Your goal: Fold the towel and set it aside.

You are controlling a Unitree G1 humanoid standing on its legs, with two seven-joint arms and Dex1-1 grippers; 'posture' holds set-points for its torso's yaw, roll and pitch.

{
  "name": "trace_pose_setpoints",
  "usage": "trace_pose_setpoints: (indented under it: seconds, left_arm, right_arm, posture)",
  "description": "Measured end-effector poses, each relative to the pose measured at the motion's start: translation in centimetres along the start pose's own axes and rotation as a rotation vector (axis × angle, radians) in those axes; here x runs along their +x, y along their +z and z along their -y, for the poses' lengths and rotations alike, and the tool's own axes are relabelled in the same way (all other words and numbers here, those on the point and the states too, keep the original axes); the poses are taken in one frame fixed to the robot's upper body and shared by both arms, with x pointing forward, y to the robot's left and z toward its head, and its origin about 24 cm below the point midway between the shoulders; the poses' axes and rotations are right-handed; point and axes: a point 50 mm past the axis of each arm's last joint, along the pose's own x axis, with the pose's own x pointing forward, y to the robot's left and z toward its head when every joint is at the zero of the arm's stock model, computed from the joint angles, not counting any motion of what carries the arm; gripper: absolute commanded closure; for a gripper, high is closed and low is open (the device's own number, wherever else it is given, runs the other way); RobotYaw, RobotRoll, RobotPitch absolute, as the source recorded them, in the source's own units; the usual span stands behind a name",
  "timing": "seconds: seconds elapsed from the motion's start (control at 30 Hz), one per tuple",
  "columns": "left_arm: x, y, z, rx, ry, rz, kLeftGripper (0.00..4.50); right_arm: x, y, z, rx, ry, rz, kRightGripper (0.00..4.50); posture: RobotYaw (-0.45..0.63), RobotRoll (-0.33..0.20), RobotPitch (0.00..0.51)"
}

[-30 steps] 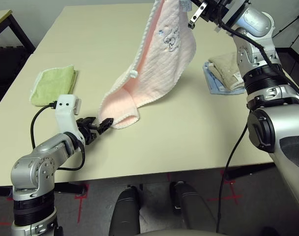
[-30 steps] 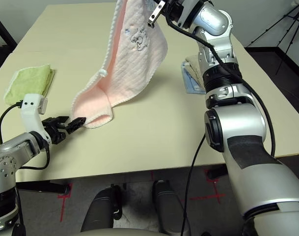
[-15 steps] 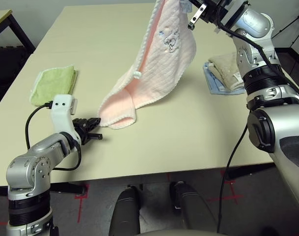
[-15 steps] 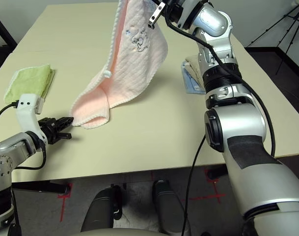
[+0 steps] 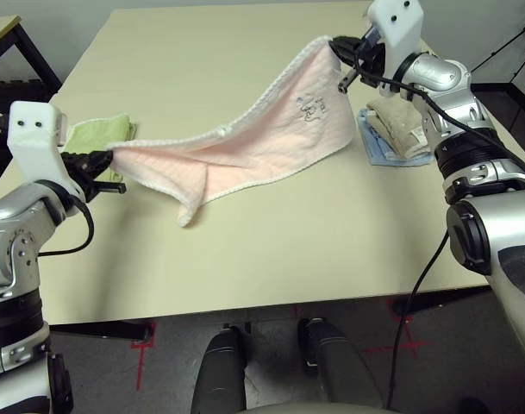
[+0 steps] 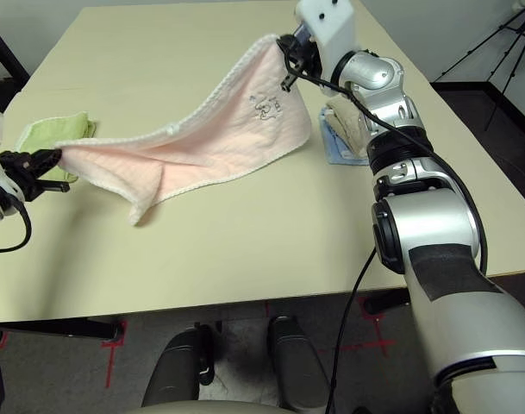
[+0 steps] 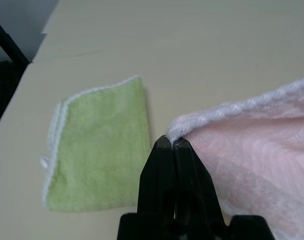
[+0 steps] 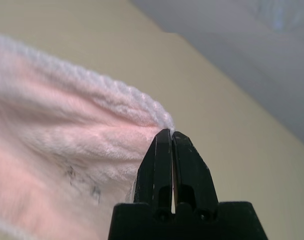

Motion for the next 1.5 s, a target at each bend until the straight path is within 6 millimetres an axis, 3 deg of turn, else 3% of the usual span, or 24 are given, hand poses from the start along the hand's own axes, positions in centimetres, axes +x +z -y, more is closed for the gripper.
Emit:
trace_pose_setpoints:
  seconds: [0.37, 0.57, 0.73, 1.0, 1.3, 1.5]
  left_arm:
    - [1.5, 2.4, -0.3, 0.08, 0.013, 0.083, 4.48]
    - [2.4, 2.9, -0.4, 0.094, 0.015, 0.101, 4.48]
    - [2.5, 4.6, -1.1, 0.118, 0.031, 0.151, 4.48]
    - [2.9, 4.0, -1.9, 0.12, 0.055, 0.111, 4.48]
    - [3.6, 3.0, -0.7, 0.117, 0.021, 0.077, 4.48]
    - [4.0, 2.3, -0.9, 0.121, 0.022, 0.046, 4.48]
  right_arm:
    - [-0.7, -1.7, 0.8, -0.038, -0.071, -0.126, 4.5]
    - [-1.8, -0.7, 2.0, -0.044, -0.067, -0.08, 4.5]
    - [-3.2, 0.5, 3.2, 0.025, 0.003, -0.031, 4.5]
    - [-3.8, -0.5, 1.8, 0.093, 0.146, -0.056, 4.5]
    - [-3.0, -1.2, -0.9, 0.194, 0.169, -0.076, 4.5]
    - [-2.5, -0.6, -1.4, 0.218, 0.158, -0.066, 4.5]
  posture:
    - [-0.03, 0.0, 0.132]
    - [-0.05, 0.0, 0.132]
    - [-0.06, 0.0, 0.139]
    - [-0.06, 0.0, 0.138]
    - [-0.07, 0.0, 0.139]
    - [-0.07, 0.0, 0.144]
